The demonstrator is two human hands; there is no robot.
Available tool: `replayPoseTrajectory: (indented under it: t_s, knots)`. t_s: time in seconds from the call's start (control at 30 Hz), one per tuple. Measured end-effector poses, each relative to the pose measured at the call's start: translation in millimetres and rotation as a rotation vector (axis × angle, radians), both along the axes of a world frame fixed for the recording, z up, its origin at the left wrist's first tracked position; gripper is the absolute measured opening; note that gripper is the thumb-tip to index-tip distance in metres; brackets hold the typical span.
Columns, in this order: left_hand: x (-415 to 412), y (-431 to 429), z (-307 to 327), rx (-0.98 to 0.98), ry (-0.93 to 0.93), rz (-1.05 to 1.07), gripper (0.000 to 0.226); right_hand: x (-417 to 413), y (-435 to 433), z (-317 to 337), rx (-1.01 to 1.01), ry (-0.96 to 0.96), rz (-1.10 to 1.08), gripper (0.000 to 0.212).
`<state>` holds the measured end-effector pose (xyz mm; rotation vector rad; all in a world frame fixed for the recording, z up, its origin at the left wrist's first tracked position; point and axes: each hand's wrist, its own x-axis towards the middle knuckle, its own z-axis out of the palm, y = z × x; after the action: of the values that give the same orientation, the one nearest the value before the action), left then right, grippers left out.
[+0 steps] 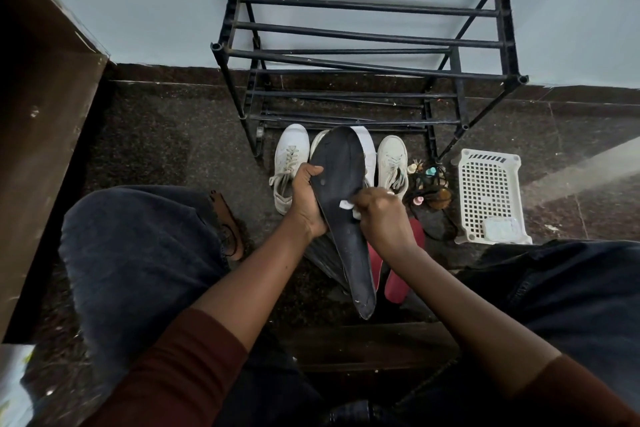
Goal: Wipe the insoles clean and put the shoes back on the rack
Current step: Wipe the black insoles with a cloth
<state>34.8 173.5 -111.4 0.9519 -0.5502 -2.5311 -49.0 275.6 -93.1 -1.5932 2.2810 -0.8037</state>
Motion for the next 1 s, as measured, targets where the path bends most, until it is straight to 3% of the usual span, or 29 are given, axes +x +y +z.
replayPoseTrajectory:
  t_s: [0.17,0.4,0.77,1.0]
  knots:
    - [-3,2,0,-0.028,-0.051,-0.053,0.046,-6,-3,7,-0.062,0.034,-0.048,0.010]
    - [-4,5,2,-0.059,-0.053,-0.099,0.041,-31,-47,16,-0.116,0.041,-0.328,0.015]
    - [-1,3,-7,0.008,-0.036,-0.067,0.060,12,-4,4,-0.141,0.013,0.004,0.016]
    - [-2,8,-5,0.000,-0.020,-0.129,0.050,-25,-45,14,-0.128,0.026,-0.217,0.017]
